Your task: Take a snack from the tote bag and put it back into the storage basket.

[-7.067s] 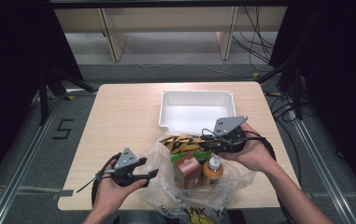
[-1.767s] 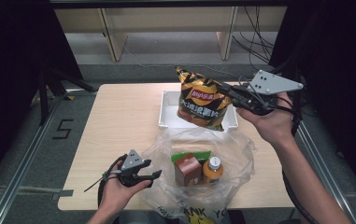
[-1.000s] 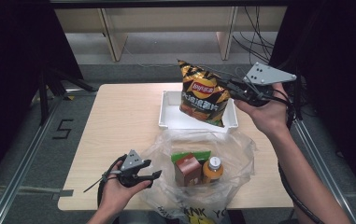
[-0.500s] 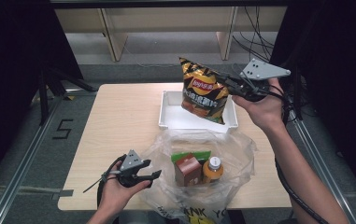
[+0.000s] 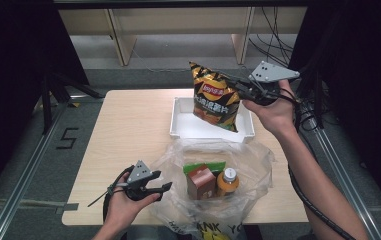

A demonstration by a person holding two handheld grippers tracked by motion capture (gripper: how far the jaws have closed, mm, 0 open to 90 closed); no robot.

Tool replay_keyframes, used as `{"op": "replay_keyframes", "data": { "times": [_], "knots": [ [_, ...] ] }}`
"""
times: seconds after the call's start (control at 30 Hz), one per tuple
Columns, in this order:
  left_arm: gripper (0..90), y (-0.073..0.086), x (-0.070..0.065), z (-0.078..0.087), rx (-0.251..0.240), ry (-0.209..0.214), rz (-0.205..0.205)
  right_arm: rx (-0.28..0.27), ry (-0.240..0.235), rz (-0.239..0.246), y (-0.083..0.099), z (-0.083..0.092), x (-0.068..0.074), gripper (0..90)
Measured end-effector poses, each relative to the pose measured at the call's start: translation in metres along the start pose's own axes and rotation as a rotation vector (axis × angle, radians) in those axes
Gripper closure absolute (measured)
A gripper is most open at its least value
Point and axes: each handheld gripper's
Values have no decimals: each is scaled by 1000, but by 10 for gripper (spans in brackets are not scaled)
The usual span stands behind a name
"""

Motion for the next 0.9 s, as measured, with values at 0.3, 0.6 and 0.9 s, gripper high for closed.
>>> {"op": "replay_keyframes", "data": {
  "times": [0.3,0.6,0.9],
  "knots": [
    [421,3,1,2,6,-13,-2,25,3,-12,5,-13,-5,900],
    [420,3,2,3,9,-10,-10,37,12,-9,9,-26,-10,900],
    [419,5,0,1,3,-9,8,47,17,-11,15,-38,-17,900]
  ]
}}
Point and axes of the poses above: each handheld gripper's, and its own axes: z roughly backward along the jaws, y roughly out of its underside, x roughly to its left, and after that the axes turned 2 degrees about y, right-handed
